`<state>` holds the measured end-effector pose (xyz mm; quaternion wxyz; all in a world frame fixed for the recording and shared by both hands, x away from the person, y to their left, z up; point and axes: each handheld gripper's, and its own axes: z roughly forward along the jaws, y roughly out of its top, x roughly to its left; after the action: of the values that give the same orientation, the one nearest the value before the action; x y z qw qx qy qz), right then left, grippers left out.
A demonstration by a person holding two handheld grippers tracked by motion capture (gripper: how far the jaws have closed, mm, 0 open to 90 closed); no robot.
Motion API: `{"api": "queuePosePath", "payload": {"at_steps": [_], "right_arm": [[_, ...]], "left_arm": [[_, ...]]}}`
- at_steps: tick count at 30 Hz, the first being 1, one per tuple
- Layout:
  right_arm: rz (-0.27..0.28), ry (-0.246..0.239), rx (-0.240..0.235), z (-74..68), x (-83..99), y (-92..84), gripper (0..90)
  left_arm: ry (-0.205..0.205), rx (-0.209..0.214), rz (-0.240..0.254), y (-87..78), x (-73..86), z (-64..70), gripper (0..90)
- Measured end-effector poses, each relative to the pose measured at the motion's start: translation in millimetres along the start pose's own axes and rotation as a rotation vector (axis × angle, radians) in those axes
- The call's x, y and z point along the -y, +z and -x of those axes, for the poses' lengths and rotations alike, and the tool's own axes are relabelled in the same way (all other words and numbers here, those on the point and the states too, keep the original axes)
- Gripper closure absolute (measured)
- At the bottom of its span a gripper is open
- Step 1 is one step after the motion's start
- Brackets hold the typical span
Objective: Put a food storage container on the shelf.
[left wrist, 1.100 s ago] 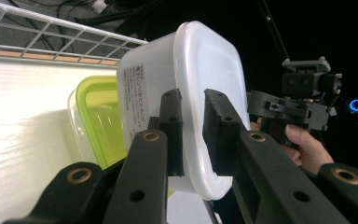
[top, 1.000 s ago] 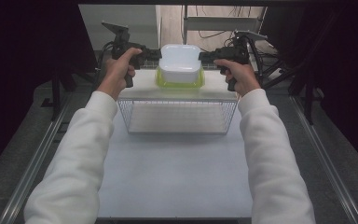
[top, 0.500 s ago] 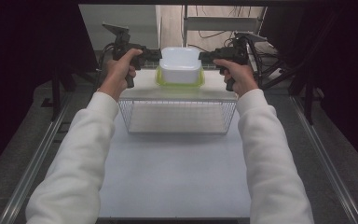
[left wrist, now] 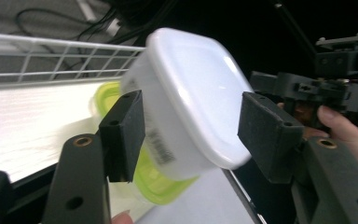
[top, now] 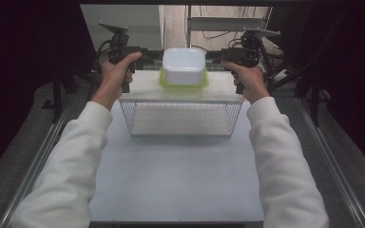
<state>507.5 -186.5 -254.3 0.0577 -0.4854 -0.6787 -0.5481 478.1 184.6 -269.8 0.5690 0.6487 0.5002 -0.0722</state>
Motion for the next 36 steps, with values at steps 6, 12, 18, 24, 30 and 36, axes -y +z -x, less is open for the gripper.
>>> {"api": "queuePosePath", "payload": {"at_steps": [6, 12, 18, 24, 30, 36], "right_arm": [[-0.008, -0.121, 0.013, -9.4, 13.8, -17.1, 42.8], [-0.036, -0.202, 0.028, -17.9, 34.9, -36.9, 37.7], [-0.071, -0.323, 0.082, -22.5, 64.6, -56.0, 35.1], [-0.096, -0.385, 0.108, -17.4, 100.0, -69.2, 33.8], [-0.113, -0.407, 0.094, -5.4, 145.5, -84.0, 33.0], [-0.162, -0.397, 0.1, 9.7, 189.9, -90.1, 32.2]], "left_arm": [[0.077, -0.015, 0.026, -18.0, 18.5, 13.7, 36.3], [0.141, -0.029, 0.056, -45.5, 44.9, 19.2, 36.2], [0.241, -0.074, 0.02, -62.2, 79.1, 28.9, 35.9], [0.309, -0.128, -0.027, -69.2, 124.1, 31.3, 31.8], [0.333, -0.196, -0.074, -69.1, 175.0, 15.9, 27.5], [0.323, -0.23, -0.113, -67.8, 212.6, -2.8, 25.5]]}}
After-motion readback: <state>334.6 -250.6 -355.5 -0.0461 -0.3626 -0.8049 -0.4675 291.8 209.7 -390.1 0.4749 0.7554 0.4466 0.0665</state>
